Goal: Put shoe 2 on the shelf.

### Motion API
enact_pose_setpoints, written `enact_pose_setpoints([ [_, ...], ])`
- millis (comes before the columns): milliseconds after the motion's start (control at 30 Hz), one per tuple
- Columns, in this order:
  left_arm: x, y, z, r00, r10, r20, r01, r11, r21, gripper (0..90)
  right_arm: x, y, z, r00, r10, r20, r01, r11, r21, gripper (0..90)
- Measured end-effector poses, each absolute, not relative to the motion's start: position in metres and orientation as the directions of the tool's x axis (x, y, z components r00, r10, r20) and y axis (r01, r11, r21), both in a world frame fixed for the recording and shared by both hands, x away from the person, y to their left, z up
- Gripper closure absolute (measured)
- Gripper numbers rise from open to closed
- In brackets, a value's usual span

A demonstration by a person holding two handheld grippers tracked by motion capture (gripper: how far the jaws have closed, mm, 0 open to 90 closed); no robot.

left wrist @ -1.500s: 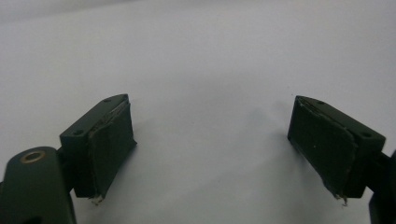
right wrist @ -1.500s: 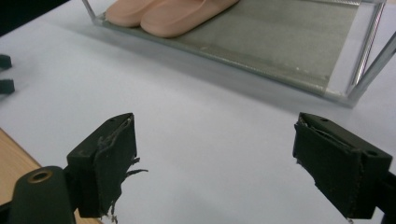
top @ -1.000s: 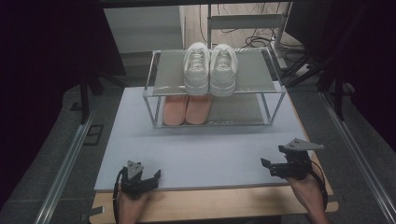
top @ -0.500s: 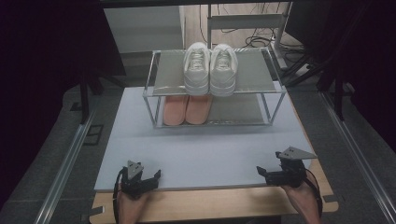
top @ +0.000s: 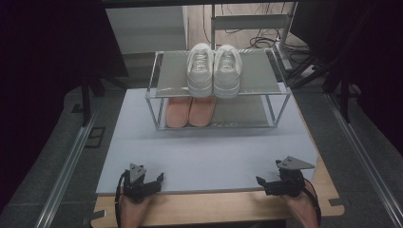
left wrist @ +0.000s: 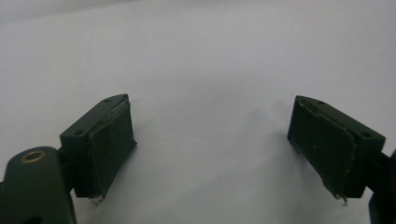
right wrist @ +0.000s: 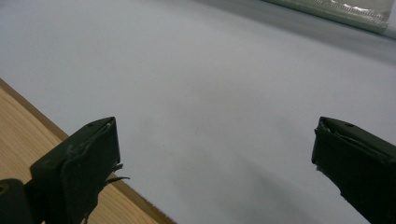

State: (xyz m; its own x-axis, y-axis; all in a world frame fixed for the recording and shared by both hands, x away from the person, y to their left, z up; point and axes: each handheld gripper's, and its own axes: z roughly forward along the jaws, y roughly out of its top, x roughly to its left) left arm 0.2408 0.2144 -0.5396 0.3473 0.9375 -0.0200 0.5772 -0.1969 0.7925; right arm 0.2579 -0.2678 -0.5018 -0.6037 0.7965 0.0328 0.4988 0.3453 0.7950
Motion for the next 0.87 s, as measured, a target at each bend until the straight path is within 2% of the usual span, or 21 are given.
enact_pose_setpoints([
  [500,0.241,0.214,-0.54,0.346,0.938,-0.02,0.577,-0.197,0.793,14.3,0.255,-0.253,-0.535,-0.643,0.766,-0.01,0.461,0.397,0.793,0.0],
  [867,0.24,0.214,-0.54,0.345,0.938,-0.02,0.578,-0.196,0.792,14.3,0.253,-0.254,-0.538,-0.642,0.767,-0.005,0.45,0.382,0.807,0.0],
])
